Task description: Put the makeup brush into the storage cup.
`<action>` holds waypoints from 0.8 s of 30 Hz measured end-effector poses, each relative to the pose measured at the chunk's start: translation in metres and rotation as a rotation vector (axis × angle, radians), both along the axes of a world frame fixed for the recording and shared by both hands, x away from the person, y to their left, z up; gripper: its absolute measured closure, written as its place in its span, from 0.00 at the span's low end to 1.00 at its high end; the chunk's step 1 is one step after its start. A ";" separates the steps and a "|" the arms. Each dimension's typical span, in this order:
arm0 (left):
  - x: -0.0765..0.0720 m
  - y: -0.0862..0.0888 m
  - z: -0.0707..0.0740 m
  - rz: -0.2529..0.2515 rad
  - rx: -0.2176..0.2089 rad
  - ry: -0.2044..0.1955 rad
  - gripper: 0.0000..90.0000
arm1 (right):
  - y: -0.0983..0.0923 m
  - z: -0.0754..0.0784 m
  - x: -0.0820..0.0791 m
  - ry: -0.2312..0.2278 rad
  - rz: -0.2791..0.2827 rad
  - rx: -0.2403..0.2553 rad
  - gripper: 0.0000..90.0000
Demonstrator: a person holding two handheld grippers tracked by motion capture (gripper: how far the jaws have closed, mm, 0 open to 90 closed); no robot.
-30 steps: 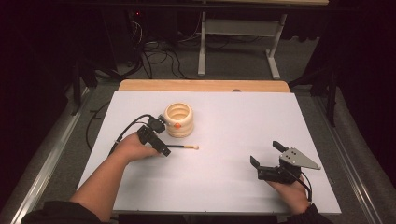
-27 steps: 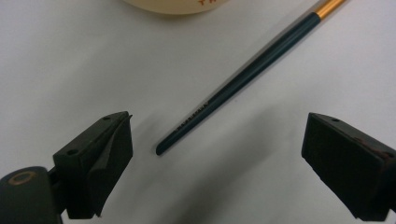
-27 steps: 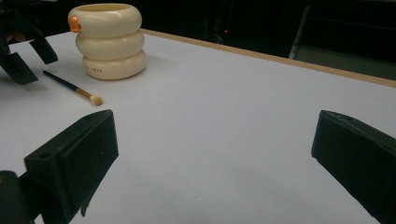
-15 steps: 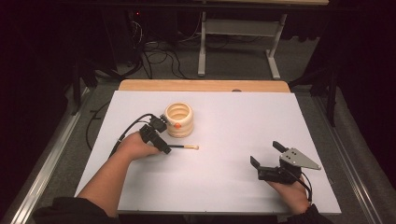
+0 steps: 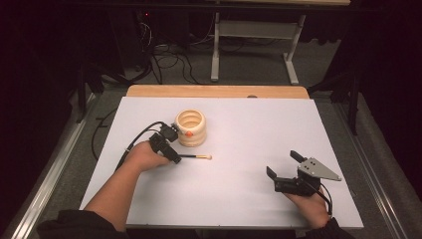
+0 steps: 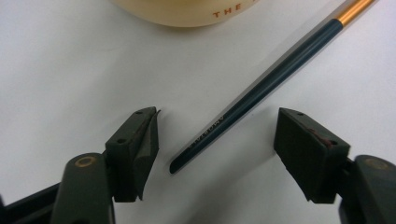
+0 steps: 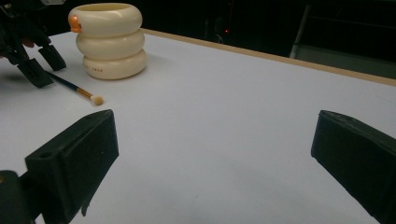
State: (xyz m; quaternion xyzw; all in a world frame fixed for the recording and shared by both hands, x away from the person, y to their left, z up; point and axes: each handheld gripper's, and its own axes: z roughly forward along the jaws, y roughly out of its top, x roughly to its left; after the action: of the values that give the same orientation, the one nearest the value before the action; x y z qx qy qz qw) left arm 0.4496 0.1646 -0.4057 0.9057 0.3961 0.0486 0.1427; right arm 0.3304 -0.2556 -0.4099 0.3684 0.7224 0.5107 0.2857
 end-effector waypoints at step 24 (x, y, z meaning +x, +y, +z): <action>-0.004 -0.009 0.005 -0.105 0.046 0.016 0.67 | 0.000 0.000 0.001 0.001 -0.003 0.004 0.02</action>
State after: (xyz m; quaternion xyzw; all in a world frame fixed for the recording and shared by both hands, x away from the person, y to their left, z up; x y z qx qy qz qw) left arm 0.4454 0.1554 -0.4008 0.9287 0.3479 0.0427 0.1210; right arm 0.3315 -0.2556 -0.4101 0.3704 0.7209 0.5115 0.2854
